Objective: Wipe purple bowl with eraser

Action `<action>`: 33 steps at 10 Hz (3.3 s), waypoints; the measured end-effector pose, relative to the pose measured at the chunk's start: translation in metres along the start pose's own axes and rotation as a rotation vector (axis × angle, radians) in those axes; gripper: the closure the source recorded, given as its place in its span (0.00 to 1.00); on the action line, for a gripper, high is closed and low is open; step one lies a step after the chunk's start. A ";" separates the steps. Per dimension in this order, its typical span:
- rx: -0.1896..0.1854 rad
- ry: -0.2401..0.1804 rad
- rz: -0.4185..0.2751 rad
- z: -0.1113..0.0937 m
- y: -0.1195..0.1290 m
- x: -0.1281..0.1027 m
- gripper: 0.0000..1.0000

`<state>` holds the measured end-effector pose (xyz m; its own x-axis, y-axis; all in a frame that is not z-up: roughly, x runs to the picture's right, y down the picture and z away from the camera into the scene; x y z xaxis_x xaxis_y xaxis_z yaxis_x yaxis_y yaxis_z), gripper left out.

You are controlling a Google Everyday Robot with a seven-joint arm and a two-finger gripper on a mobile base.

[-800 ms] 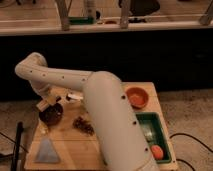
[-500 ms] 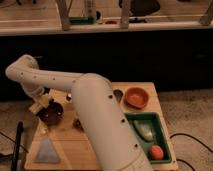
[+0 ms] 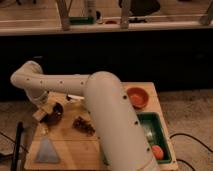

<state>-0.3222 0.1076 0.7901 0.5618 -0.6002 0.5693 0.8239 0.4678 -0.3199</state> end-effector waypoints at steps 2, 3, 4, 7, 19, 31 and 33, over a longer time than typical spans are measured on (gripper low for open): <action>0.001 0.015 0.074 -0.004 0.029 0.026 1.00; 0.004 0.022 0.101 -0.007 0.032 0.036 1.00; 0.009 0.030 0.117 -0.008 0.031 0.045 1.00; 0.018 0.050 0.127 -0.009 0.003 0.058 1.00; -0.014 0.003 0.088 0.006 0.021 0.049 1.00; -0.041 -0.038 -0.001 0.022 -0.015 0.032 1.00; -0.055 -0.039 0.012 0.022 0.005 0.040 1.00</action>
<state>-0.2972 0.1000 0.8281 0.5695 -0.5681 0.5941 0.8204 0.4381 -0.3675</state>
